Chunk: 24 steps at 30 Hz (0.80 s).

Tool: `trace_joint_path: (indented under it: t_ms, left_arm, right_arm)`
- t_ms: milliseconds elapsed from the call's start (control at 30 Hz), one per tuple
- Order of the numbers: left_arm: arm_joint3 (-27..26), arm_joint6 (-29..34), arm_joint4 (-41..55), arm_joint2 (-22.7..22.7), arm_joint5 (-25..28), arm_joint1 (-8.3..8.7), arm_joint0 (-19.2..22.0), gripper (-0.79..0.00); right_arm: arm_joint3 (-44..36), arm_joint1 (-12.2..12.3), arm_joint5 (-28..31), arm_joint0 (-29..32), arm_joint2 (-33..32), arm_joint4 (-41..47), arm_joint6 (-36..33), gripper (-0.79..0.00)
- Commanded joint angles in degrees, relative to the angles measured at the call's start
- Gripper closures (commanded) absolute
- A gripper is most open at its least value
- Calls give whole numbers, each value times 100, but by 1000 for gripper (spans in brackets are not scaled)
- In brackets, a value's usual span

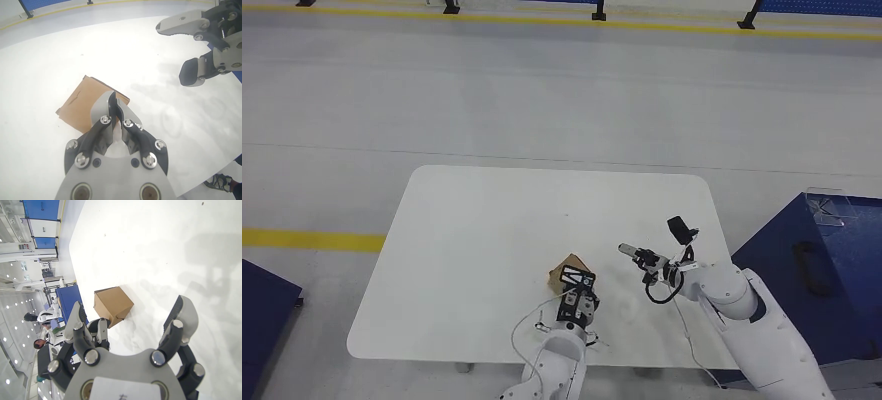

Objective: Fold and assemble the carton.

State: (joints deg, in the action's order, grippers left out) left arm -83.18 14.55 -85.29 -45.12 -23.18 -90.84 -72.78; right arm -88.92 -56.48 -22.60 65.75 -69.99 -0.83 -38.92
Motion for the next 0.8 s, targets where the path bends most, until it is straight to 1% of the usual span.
trace_joint_path:
  t_ms: [0, 133, 267, 467, 567, 700, 767]
  left_arm:
    - [-94, -193, -1, 0, -21, -9, -61, 0]
    - [-103, -268, -4, -56, 3, -12, -137, 0]
    - [81, -109, 13, -67, 23, -48, -33, 0]
    - [-156, -531, 131, -134, -52, -74, -177, 0]
    - [-127, -443, 174, -230, -7, -75, -153, 0]
    - [127, -98, 118, -225, 23, -107, 3, 0]
    - [124, -121, 96, -203, -27, -130, 40, 0]
  right_arm:
    - [0, 0, 0, 0, 0, 0, 0, -785]
    - [0, 0, 0, 0, 0, 0, 0, -785]
    - [0, 0, 0, 0, 0, 0, 0, -785]
    - [0, 0, 0, 0, 0, 0, 0, -785]
    - [0, 0, 0, 0, 0, 0, 0, -785]
    - [0, 0, 0, 0, 0, 0, 0, -785]
    - [0, 0, 0, 0, 0, 0, 0, -785]
